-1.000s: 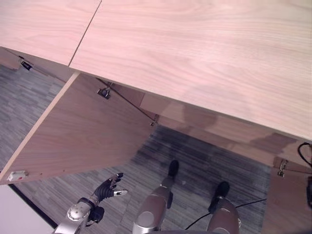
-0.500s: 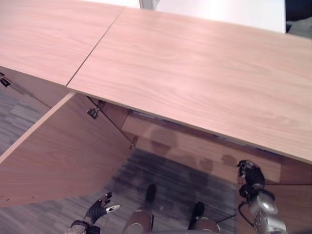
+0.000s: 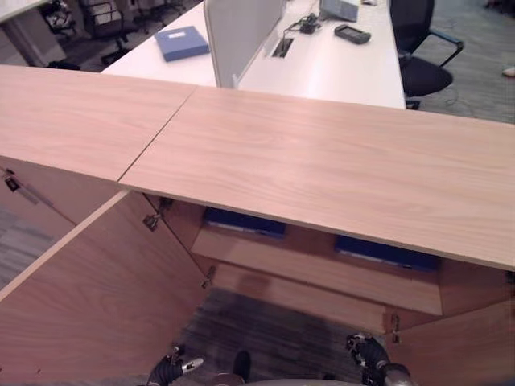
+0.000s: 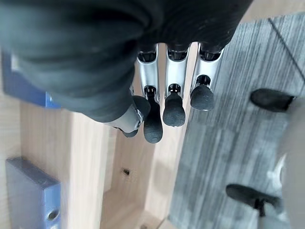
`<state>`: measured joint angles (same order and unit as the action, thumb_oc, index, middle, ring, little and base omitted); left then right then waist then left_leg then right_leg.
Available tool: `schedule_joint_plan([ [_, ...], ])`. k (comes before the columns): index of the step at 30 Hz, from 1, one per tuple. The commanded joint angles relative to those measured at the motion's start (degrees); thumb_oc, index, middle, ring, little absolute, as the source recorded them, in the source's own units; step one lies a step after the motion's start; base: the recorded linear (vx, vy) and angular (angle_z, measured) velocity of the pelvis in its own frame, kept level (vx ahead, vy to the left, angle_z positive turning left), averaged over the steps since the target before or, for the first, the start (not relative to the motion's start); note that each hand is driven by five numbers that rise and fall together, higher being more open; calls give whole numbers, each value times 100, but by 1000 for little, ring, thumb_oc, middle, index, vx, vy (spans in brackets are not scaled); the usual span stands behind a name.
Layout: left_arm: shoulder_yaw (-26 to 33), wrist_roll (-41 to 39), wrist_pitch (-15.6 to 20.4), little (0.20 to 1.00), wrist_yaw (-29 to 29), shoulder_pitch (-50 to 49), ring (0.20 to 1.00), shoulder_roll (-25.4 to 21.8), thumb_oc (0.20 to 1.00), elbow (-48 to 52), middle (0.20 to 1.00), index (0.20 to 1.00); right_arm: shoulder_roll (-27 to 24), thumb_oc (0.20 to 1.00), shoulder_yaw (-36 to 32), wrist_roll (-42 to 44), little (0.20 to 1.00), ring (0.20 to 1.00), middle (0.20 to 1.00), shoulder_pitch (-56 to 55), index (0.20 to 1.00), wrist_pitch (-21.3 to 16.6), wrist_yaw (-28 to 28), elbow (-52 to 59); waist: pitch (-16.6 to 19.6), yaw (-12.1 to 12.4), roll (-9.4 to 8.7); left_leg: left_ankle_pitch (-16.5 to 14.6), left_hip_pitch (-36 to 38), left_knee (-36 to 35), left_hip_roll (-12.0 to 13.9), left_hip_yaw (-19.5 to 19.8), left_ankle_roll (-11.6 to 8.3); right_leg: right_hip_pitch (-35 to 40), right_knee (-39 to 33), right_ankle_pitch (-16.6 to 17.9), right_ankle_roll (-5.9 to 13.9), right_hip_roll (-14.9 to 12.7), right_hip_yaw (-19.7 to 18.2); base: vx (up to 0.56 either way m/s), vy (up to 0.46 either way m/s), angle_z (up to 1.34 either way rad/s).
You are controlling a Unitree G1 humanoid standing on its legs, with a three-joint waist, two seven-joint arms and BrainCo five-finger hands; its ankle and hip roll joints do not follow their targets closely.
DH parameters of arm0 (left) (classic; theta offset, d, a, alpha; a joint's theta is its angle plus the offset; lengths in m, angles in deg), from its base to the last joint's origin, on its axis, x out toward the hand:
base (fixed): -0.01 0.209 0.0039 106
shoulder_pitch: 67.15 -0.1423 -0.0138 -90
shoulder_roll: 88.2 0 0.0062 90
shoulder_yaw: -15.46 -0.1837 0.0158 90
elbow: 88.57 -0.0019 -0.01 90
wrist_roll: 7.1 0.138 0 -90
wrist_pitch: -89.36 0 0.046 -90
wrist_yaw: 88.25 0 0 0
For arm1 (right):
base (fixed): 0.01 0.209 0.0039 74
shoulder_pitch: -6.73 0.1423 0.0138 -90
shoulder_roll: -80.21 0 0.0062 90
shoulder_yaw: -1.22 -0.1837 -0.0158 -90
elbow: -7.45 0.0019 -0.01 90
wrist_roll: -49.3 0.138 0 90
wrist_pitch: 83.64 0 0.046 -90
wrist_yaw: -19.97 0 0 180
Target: Put the empty folder in the office cabinet
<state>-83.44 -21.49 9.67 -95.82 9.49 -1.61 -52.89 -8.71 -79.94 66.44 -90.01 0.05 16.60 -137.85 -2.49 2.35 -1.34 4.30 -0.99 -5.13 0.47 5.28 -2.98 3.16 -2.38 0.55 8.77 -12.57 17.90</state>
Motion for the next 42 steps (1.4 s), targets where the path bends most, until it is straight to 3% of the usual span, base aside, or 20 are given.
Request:
schedule_joint_plan([
  [1, 198, -5, 63, 1000, 107, 171, 1000, -8, 1000, -90, 1000, 1000, -61, 200, 5, -108, 200, 200, 200, 173, 200, -16, 53, 71, -209, 128, 122, -647, 257, 117, 142, 280, -115, -187, 819, -1, 317, -168, -80, -69, -7, -25],
  [3, 124, -70, 43, 1000, 171, 317, 1000, 15, 1000, -133, 1000, 1000, -8, 200, -85, -52, 200, 200, 200, 264, 200, 42, 126, -256, -265, 33, 130, -585, 238, 207, 89, 485, -72, -230, 1218, -85, 388, 20, -759, -145, -36, -3],
  [5, 77, -71, 63, 1000, 198, 407, 1000, 22, 1000, -114, 1000, 1000, -4, 200, -107, -22, 200, 200, 200, 314, 200, 65, 174, -473, -190, 7, 158, -554, 100, 285, 73, 620, -83, -149, 1080, -377, 370, 187, -1271, -134, -49, 32],
  [8, 107, -165, 80, 1000, 294, 507, 1000, 21, 1000, -66, 1000, 1000, -18, 200, -7, -49, 200, 200, 200, 454, 200, 103, 192, -520, -188, 46, 154, -511, -4, 351, 95, 744, -153, -49, 987, -545, 246, 240, -1502, -87, -111, 60],
  [12, 66, -499, 98, 1000, 349, 614, 1000, 168, 1000, -2, 1000, 1000, -124, 200, 138, -166, 200, 200, 200, 625, 200, 88, 208, -464, -155, 145, 195, -263, -197, 372, 285, 998, -444, 232, 563, -719, 67, 350, -1323, -145, -202, 43],
  [15, 35, -688, 77, 1000, 354, 635, 1000, 265, 1000, 117, 1000, 1000, -258, 200, 168, -187, 200, 200, 200, 747, 200, 70, 253, -390, -255, 208, 328, 127, -492, 307, 432, 1161, -705, 318, 291, -781, -40, 494, -1162, -233, -123, 43],
  [17, 24, -701, 78, 1000, 369, 647, 1000, 286, 1000, 144, 1000, 1000, -319, 200, 188, -199, 200, 200, 200, 790, 200, 54, 267, -383, -294, 208, 367, 263, -588, 238, 481, 1176, -778, 344, 205, -770, -73, 524, -1056, -170, -43, 62],
  [19, 40, -813, 70, 1000, 403, 631, 1000, 316, 1000, 314, 1000, 1000, -448, 200, 212, -230, 200, 200, 200, 889, 200, 47, 326, -323, -403, 241, 377, 454, -831, 254, 550, 899, -819, 367, 110, -706, -102, 501, -873, -213, -14, 82],
  [21, 59, -909, 20, 1000, 359, 537, 1000, 288, 1000, 717, 1000, 1000, -531, 200, 222, -227, 200, 200, 200, 932, 200, 39, 350, -240, -471, 225, 329, 375, -909, 497, 693, 95, -633, 331, 95, -625, -112, 409, -655, -237, -11, 60],
  [22, 58, -909, 17, 1000, 360, 537, 1000, 289, 1000, 720, 1000, 1000, -533, 200, 220, -227, 200, 200, 200, 933, 200, 39, 350, -240, -452, 228, 335, 385, -941, 505, 696, 97, -629, 304, 89, -603, -109, 413, -656, -186, -12, 110],
  [23, 85, -925, -1, 1000, 346, 462, 1000, 261, 1000, 915, 1000, 1000, -552, 200, 186, -202, 200, 200, 200, 927, 200, 40, 362, -210, -439, 200, 318, 287, -911, 668, 796, -334, -598, 274, 65, -547, -111, 370, -499, -407, -44, 106],
  [24, 120, -828, -31, 1000, 285, 125, 1000, 158, 1000, 1796, 1000, 1000, -522, 200, 58, -88, 200, 200, 200, 908, 200, 48, 424, -224, -433, 149, 224, -352, -485, 1500, 872, -903, -535, 194, 48, -392, -217, 218, 34, -504, -47, 161],
  [25, 173, -748, -53, 1000, 285, 59, 1000, 155, 1000, 1771, 1000, 1000, -475, 200, -8, -17, 200, 200, 200, 886, 200, 46, 437, -300, -411, 115, 196, -499, -301, 1759, 921, -947, -536, 164, 53, -358, -270, 188, 278, -423, -31, 166],
  [26, 173, -748, -50, 1000, 285, 66, 1000, 156, 1000, 1765, 1000, 1000, -475, 200, -10, -17, 200, 200, 200, 891, 200, 45, 437, -302, -401, 102, 188, -470, -325, 1744, 905, -938, -528, 144, 52, -341, -267, 175, 291, -163, 29, 185],
  [29, 245, -511, -30, 1000, 360, 348, 1000, 210, 1000, 818, 1000, 1000, -335, 200, 39, -10, 200, 200, 200, 861, 200, 41, 409, -590, -314, 8, 181, -680, 316, 1689, 1079, -1177, -637, 64, 89, -184, -276, 93, 839, -112, 111, 122],
  [30, 246, -510, -22, 1000, 359, 357, 1000, 213, 1000, 806, 1000, 1000, -335, 200, 39, -9, 200, 200, 200, 866, 200, 39, 409, -593, -322, 3, 183, -679, 322, 1686, 1081, -1173, -639, 72, 87, -185, -275, 95, 844, -129, 262, 173],
  [31, 212, -350, -27, 1000, 396, 559, 1000, 269, 1000, 339, 1000, 1000, -235, 200, 17, 17, 200, 200, 200, 796, 200, 54, 419, -761, -220, -82, 197, -864, 628, 1270, 1093, -1488, -588, 12, 139, -74, -204, 0, 1214, -70, 234, 134],
  [37, 107, -67, -47, 1000, 371, 766, 1000, 207, 1000, -87, 1000, 1000, -78, 200, -1, -31, 200, 200, 200, 740, 200, 72, 410, -870, -196, -8, 90, -1004, 570, 965, 766, -1383, -431, -30, 396, 142, -48, -340, 1356, -24, 208, 68],
  [42, 106, 195, -43, 1000, 412, 884, 1000, 118, 1000, -483, 1000, 1000, 102, 200, -84, -45, 200, 200, 200, 750, 200, 122, 409, -1000, -219, 128, -43, -1082, 571, 670, 319, -1126, -137, -153, 871, 307, 150, -804, 1415, -18, 196, 47],
])
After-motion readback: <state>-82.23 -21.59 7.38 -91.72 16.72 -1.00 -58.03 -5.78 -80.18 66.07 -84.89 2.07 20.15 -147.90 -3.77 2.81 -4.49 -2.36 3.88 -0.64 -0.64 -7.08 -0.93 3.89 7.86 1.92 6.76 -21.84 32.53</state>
